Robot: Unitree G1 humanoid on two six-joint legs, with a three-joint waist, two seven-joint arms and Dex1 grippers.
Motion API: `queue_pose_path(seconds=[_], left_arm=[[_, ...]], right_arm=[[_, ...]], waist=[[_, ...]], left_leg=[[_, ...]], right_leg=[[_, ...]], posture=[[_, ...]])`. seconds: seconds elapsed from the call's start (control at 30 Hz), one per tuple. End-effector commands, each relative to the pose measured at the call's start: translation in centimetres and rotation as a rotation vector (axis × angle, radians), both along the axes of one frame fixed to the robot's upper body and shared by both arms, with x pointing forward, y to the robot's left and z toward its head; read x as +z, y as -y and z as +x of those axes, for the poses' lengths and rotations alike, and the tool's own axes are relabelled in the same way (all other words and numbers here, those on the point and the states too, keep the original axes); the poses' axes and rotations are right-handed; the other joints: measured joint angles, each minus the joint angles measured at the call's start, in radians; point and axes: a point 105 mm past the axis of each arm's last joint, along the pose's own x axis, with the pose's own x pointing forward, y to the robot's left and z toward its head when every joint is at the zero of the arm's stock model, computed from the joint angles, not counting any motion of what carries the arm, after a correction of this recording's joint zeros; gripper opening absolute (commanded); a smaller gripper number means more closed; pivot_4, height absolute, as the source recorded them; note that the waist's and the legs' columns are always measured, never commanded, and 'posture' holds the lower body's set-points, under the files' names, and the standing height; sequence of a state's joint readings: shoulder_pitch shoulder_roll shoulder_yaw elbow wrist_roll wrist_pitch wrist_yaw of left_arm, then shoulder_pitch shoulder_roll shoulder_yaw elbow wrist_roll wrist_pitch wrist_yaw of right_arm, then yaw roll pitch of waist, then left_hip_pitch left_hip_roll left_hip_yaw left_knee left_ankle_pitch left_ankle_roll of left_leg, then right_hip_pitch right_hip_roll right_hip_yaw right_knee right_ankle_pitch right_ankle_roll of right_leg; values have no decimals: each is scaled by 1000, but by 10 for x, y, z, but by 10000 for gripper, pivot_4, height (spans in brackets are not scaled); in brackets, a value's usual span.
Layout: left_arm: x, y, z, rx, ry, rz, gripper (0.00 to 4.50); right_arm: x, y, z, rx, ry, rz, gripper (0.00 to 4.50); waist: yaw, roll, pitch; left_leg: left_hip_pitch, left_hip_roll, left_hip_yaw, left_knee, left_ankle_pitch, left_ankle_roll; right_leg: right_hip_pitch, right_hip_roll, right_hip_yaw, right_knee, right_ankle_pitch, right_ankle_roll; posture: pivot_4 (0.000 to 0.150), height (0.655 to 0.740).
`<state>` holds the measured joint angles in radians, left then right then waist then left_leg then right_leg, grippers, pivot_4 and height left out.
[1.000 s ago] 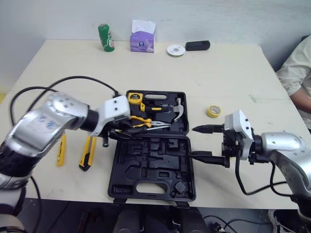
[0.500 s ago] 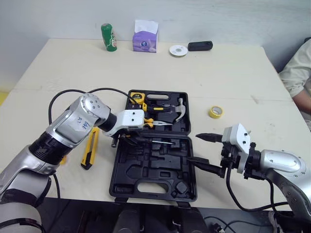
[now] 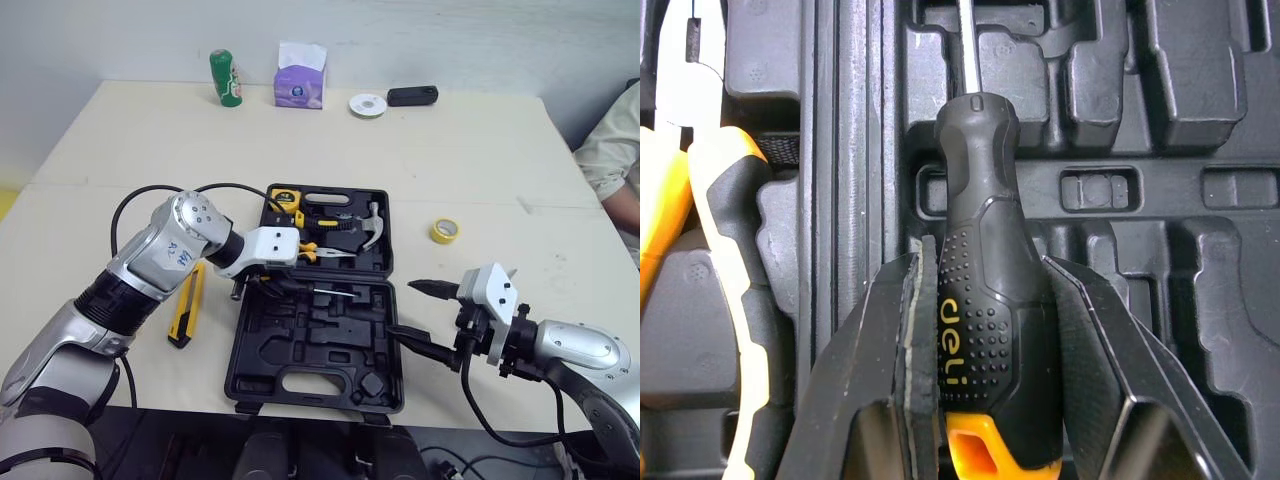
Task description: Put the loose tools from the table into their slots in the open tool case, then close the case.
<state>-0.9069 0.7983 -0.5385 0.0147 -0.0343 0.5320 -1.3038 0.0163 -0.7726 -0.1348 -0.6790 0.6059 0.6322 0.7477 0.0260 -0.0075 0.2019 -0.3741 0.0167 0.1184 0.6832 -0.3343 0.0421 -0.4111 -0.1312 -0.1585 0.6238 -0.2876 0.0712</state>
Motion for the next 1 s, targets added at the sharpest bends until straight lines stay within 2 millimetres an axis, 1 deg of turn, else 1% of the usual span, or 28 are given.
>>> queue_pose_path(seconds=[0.03,0.17,0.23,0.27,0.33,0.37,0.4,0.43,0.53,0.57,0.63,0.73,0.83,0.87,0.9,0.93,0.97,1.0], left_arm=[[5,-3,-1,8,18,10,11297],[10,-2,-1,4,29,5,11297],[15,-1,0,7,30,-11,21375],[17,0,-1,8,31,-16,23825],[25,1,0,24,37,-42,32898],[30,1,1,40,35,-61,36388],[33,1,1,51,33,-75,41353],[36,-1,0,56,25,-91,44920],[41,-5,-6,13,6,-170,44920],[41,-6,-6,6,0,-188,44920],[36,-8,-6,-22,-7,-294,44920],[26,-12,-2,-31,21,-413,36840],[11,-13,8,6,75,-520,24062],[6,-11,10,14,91,-574,18738],[1,-9,10,25,93,-611,14528],[-5,-8,8,21,95,-633,11244],[-9,-8,7,16,98,-643,5966],[-13,-8,7,20,104,-648,2667]], right_arm=[[10,-6,-7,37,51,-6,45000],[14,-4,-7,28,55,-7,45000],[14,-3,-7,28,54,-9,45000],[14,-3,-7,28,54,-9,45000],[15,-2,-7,30,53,-7,45000],[15,-1,-7,33,51,-5,45000],[14,-1,-6,36,48,-3,45000],[13,-1,-6,40,43,-4,45000],[12,-2,-4,56,39,-8,45000],[12,-2,-3,59,40,-7,45000],[13,-2,0,64,43,-2,45000],[13,-3,3,69,42,0,45000],[12,-4,4,81,36,5,45000],[12,-4,5,82,35,12,45000],[12,-4,6,79,35,19,45000],[13,-4,7,77,34,24,45000],[13,-4,7,76,34,27,45000],[13,-5,8,76,34,28,45000]], waist=[[0,0,0],[-1,0,0],[-1,0,0],[-1,0,0],[-1,0,0],[0,0,0],[-1,0,0],[-1,0,0],[-2,0,0],[-3,0,0],[-5,0,0],[-5,0,0],[-3,0,0],[-2,0,0],[-2,-1,0],[-2,-1,0],[-2,-1,0],[-2,-1,0]], left_leg=[[0,0,0,0,0,0],[0,0,0,0,0,0],[0,0,0,0,0,0],[0,0,0,0,0,0],[0,0,0,0,0,0],[0,0,0,1,0,0],[0,0,0,1,0,0],[0,0,0,1,0,1],[0,-1,0,1,0,1],[0,0,0,1,0,1],[0,0,0,1,0,1],[2,0,0,1,1,0],[2,0,0,2,1,0],[2,0,0,2,0,0],[1,0,0,2,0,0],[1,0,0,2,0,1],[1,0,0,2,0,1],[1,-1,0,2,0,1]], right_leg=[[0,0,0,0,0,0],[0,0,0,0,0,0],[0,0,0,0,0,0],[0,0,0,0,0,0],[0,0,0,1,0,0],[0,0,0,1,0,0],[0,0,0,1,0,0],[0,0,0,1,0,0],[0,0,0,1,0,0],[0,0,0,1,0,0],[0,0,0,1,0,0],[1,-1,1,2,0,0],[1,-1,1,3,0,0],[1,-1,1,2,0,0],[1,-1,0,2,0,0],[1,-1,0,2,0,0],[1,-1,0,2,0,0],[1,-1,0,1,0,0]], posture=[[1500,7316],[1500,7316],[1500,7316],[1500,7316],[1500,7316],[1500,7316],[1500,7316],[1500,7316],[1500,7316],[1500,7316],[1500,7316],[1500,7316],[1500,7316],[1500,7316],[1500,7316],[1500,7316],[1500,7316],[1500,7316]])
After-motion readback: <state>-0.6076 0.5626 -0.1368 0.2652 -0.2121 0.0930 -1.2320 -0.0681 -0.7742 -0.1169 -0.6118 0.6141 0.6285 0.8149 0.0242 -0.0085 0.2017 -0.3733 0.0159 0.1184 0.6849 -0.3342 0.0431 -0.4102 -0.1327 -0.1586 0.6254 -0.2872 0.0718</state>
